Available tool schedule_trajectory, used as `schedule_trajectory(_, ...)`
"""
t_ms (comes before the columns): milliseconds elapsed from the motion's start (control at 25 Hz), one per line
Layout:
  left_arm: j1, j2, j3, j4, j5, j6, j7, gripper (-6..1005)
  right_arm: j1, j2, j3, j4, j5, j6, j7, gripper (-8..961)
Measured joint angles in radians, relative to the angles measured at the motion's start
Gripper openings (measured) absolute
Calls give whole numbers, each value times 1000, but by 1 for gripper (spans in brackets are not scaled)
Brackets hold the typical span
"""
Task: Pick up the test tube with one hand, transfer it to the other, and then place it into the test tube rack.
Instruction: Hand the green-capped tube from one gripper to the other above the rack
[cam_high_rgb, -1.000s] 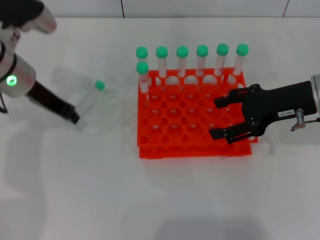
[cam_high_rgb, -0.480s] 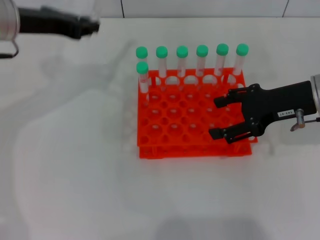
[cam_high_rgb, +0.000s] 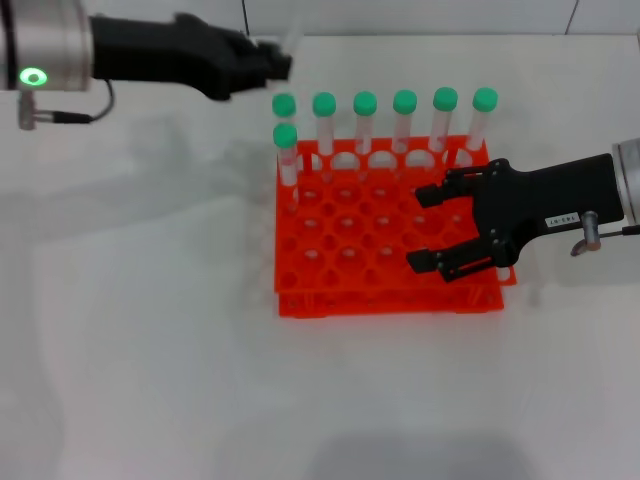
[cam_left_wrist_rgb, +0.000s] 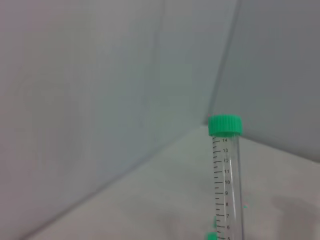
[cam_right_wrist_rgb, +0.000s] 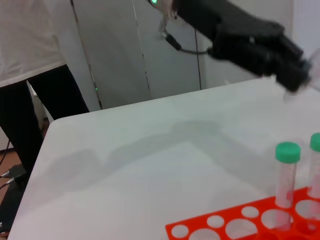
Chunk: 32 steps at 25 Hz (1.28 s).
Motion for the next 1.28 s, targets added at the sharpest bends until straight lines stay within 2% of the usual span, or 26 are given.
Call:
schedule_trajectory(120, -51, 8, 1, -71, 46, -5, 23, 215, 0, 0, 1, -2, 1, 0, 0, 870)
schedule_trajectory(440, -109, -4, 3, -125, 173, -23, 22, 223, 0, 0, 3, -2, 5, 0, 1, 870)
schedule_trajectory(680, -112, -30, 5, -118, 214, -26, 69, 229, 0, 0, 6, -2, 6, 0, 1, 870)
schedule_trajectory(1280, -100, -55, -2, -134, 158, -24, 271, 245, 1, -1, 6, -2, 6, 1, 4, 870)
